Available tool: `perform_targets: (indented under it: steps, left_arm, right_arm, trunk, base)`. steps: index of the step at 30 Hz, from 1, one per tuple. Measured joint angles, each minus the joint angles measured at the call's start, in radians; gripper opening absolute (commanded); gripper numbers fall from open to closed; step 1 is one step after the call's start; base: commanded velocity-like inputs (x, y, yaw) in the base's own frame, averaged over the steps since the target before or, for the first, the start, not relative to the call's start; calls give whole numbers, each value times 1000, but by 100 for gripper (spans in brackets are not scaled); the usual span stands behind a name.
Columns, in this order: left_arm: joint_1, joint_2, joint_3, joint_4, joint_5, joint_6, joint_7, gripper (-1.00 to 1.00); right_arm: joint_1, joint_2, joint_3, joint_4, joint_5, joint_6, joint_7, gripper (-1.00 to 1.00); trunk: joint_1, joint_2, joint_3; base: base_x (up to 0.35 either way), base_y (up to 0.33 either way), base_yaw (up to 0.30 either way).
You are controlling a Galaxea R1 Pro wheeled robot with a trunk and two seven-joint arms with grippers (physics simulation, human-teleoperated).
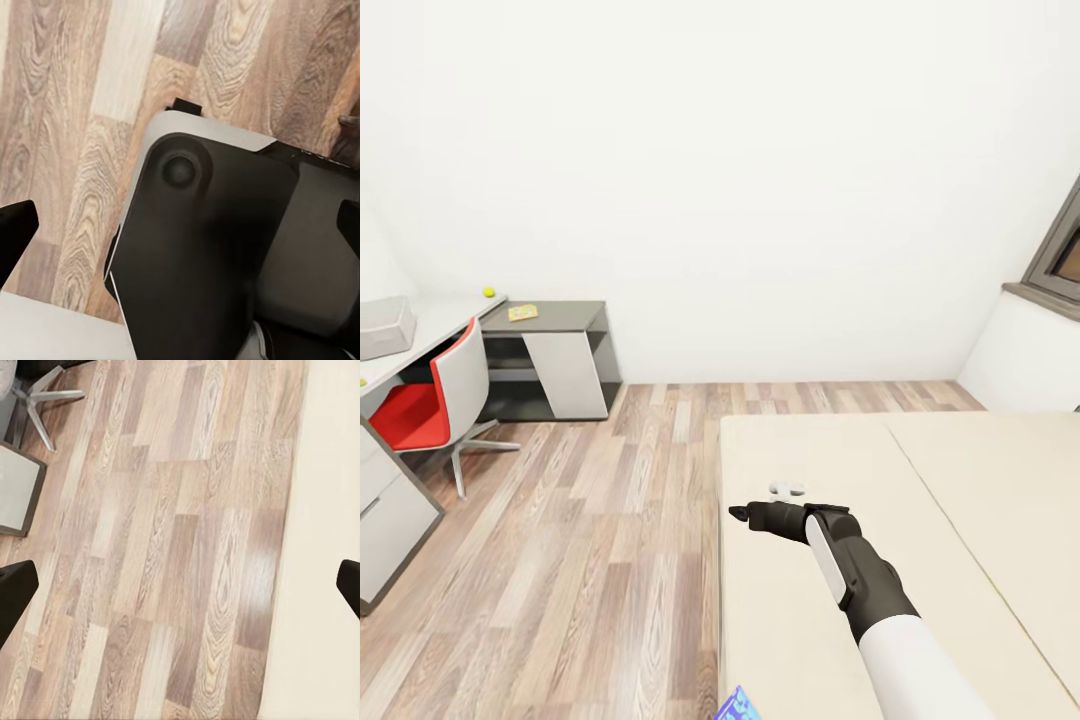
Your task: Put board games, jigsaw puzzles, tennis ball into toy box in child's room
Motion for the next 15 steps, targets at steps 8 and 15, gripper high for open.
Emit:
perform_targets:
  steps: [8,15]
  left_arm:
    - [0,-4,-1,0,1,0,-1,100]
    - [0,-1,-1,0,1,0,0,100]
  right_arm:
    - [0,0,0,0,0,0,0,100]
    - [0,0,0,0,0,0,0,100]
  trunk:
    - [0,0,13]
    - [0,0,25]
  base:
    - [0,0,0]
    - [0,0,0]
